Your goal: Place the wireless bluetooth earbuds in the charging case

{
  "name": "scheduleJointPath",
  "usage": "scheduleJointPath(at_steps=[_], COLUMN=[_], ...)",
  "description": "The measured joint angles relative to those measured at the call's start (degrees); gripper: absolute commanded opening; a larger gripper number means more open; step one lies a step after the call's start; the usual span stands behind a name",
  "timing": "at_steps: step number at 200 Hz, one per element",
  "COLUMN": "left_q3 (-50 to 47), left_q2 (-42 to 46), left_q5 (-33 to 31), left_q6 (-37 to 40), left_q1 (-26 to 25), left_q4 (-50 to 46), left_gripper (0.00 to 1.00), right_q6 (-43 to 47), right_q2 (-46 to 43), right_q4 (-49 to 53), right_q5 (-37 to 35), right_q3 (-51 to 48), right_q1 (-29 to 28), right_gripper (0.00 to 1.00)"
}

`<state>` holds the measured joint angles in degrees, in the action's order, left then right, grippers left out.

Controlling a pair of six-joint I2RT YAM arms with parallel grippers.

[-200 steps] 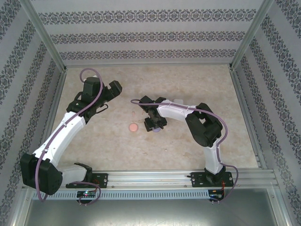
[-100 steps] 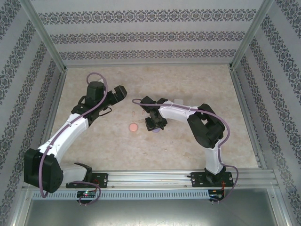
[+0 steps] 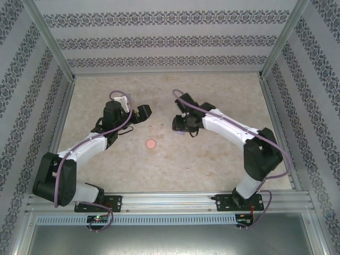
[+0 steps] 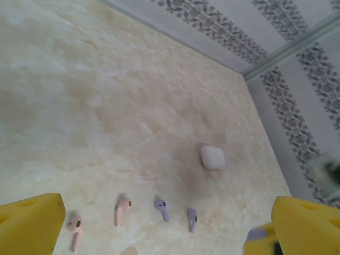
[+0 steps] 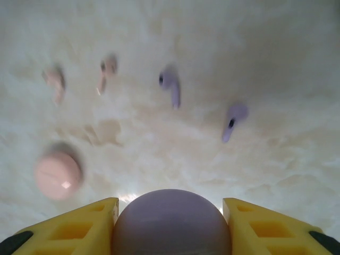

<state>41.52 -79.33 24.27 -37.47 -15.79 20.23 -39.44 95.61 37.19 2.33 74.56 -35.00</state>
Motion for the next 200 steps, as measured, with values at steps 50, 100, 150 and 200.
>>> scheduleJointPath(at_steps=[50,100,150,200], left_q3=[-0.6,-0.6,1.1,4.0], left_q2=[-7.1,-10.8,-15.0,-19.1], left_q5=[7.8,8.5,7.0,6.8], left_q6=[-0.7,-0.7,-2.3,-3.6], left_q1=[-3.1,-9.0,-11.5,-13.6], left_q4=[14.5,21.7,27.8,32.5], left_gripper=[0.99,0.89,0.74,0.66], right_q6=[-14.3,-28.8,-40.0,-45.4], right_q2=[-7.1,-10.2,-11.4,-11.4], right_q4=[-7.2,-13.3,-17.1,-20.4], right_q5=[0.3,-0.6,-2.7,-2.9], right_q3=[-0.1,-2.6,-6.8,-8.0], right_q1=[5.3,5.4,5.4,5.4], right_gripper=[0.43,0.43,0.43,0.42])
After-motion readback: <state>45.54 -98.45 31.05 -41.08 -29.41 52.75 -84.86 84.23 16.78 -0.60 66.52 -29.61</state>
